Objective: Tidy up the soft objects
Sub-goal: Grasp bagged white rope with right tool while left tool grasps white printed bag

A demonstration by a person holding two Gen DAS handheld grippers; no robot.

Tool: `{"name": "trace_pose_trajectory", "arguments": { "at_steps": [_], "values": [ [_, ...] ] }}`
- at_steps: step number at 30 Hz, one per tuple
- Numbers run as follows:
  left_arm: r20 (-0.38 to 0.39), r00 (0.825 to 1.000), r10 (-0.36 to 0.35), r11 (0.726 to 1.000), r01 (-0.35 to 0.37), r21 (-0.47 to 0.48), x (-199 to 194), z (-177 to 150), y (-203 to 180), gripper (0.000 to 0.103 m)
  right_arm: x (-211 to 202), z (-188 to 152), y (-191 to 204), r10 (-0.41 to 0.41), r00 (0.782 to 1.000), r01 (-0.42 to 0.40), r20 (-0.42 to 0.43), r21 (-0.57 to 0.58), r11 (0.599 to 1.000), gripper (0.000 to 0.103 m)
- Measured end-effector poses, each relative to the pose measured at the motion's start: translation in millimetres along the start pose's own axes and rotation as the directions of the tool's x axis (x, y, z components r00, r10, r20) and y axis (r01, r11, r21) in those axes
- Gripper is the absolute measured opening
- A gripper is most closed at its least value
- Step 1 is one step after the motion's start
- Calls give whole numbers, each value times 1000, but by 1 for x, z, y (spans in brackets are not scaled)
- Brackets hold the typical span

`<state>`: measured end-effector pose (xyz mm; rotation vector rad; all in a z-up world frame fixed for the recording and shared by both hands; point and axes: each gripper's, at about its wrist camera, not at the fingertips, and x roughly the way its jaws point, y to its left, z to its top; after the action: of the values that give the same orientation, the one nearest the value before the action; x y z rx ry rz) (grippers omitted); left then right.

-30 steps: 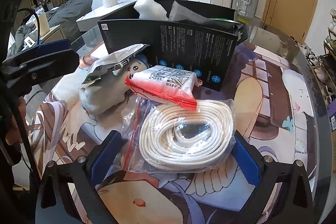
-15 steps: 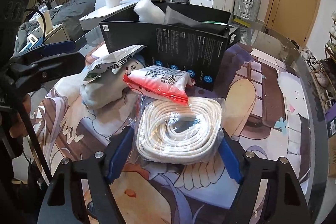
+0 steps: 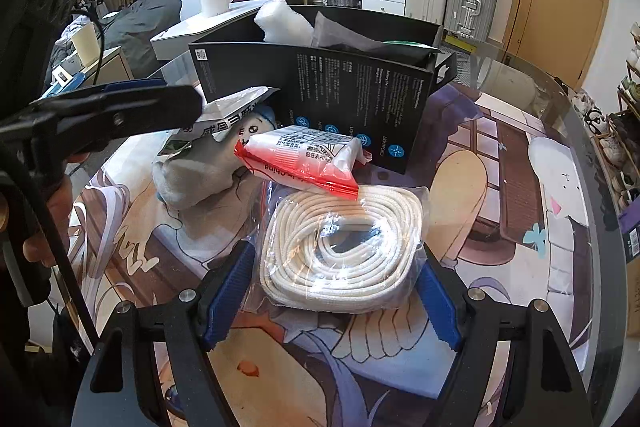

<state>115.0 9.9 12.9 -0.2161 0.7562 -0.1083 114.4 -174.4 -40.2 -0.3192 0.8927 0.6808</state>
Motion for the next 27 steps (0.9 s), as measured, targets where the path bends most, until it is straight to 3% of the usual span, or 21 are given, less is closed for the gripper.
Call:
{"name": "trace_pose_trajectory", "arguments": {
  "at_steps": [11, 17, 27],
  "values": [
    [-104, 995, -10, 997, 3, -71, 22, -8, 14, 100, 0, 0, -1, 1, 1000, -1, 1, 0, 1000, 79],
    [-119, 992, -33, 997, 24, -75, 25, -12, 16, 74, 0, 0, -1, 1, 1000, -1, 1, 0, 1000, 79],
    [-68, 996, -56, 998, 55, -20, 11, -15, 13, 59, 0, 0, 0, 1, 1000, -1, 2, 0, 1000, 79]
  ]
}}
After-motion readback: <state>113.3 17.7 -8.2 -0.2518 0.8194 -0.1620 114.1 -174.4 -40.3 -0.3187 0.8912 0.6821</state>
